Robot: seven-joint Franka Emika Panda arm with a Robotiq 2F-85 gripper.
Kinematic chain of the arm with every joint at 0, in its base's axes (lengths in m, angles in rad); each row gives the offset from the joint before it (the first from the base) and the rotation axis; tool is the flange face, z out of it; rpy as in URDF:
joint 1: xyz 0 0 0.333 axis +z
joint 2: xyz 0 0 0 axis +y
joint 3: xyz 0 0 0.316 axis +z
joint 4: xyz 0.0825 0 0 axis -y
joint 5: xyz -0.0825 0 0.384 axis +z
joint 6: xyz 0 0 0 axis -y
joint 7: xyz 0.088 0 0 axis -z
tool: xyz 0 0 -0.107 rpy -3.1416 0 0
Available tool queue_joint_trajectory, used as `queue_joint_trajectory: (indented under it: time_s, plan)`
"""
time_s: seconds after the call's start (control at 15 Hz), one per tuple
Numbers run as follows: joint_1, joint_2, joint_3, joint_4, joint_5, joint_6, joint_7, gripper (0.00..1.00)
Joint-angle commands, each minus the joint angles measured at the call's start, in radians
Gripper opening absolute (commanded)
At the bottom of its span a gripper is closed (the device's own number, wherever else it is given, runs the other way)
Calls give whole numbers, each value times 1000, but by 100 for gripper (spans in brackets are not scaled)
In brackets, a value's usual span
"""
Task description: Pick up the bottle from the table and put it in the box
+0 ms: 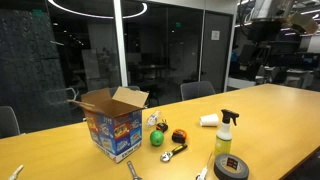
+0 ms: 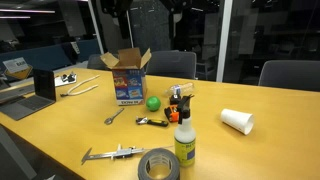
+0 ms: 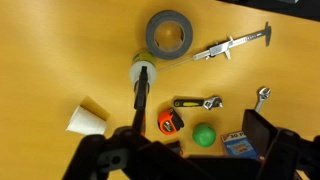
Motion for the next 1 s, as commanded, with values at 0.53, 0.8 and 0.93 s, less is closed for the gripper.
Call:
queue_joint_trajectory:
  time_s: [0.53,0.8,0.93]
  plan:
    - [2,-6,-1,18,-1,-1,1,100]
    - [0,-4,0,15,-4,6,3,100]
    - [-7,8,6,2,-20,42,9,100]
